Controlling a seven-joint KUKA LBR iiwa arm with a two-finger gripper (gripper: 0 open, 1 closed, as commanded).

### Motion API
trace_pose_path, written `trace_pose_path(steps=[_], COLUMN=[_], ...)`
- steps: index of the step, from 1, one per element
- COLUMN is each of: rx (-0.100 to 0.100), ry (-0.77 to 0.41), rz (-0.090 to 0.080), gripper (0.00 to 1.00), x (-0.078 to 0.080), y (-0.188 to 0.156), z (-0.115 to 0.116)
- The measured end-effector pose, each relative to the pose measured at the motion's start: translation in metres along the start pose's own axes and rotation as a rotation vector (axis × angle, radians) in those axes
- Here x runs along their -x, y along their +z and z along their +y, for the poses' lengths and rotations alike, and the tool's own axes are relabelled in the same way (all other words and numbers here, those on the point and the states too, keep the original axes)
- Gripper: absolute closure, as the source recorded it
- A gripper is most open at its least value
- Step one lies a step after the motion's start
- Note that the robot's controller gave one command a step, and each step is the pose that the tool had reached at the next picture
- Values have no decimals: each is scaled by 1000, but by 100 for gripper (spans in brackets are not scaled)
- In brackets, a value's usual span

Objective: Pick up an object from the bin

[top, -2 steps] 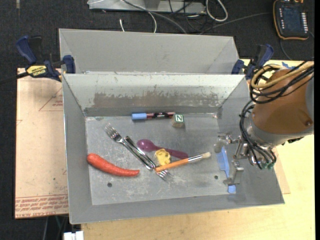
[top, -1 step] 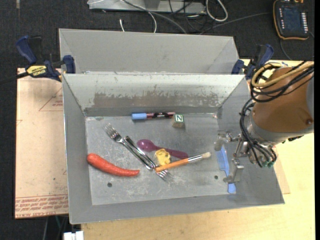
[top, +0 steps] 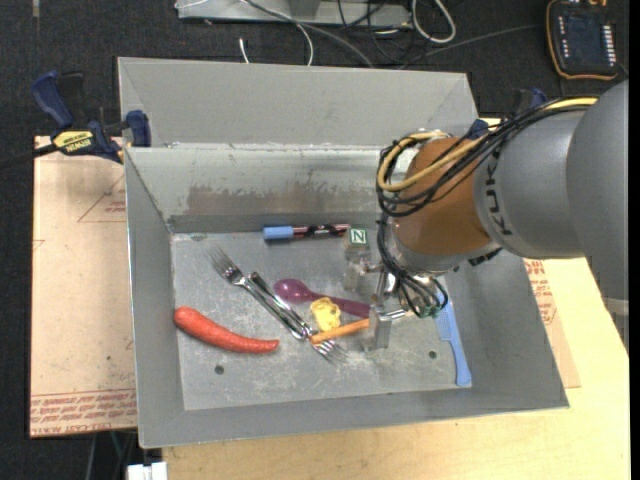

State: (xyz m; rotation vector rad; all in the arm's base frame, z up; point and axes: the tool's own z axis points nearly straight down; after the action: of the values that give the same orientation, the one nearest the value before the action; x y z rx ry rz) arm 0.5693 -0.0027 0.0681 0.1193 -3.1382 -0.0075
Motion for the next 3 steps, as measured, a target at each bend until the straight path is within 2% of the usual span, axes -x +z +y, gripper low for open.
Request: trace_pose_path(steps=[1, 2, 3], rx=[-7, -3, -1], ry=[125, -75, 69], rz=[-13, -4, -11], gripper=[0, 0, 0], x=[-19, 1, -7], y=[-35, -32, -1], z=[29, -40, 74])
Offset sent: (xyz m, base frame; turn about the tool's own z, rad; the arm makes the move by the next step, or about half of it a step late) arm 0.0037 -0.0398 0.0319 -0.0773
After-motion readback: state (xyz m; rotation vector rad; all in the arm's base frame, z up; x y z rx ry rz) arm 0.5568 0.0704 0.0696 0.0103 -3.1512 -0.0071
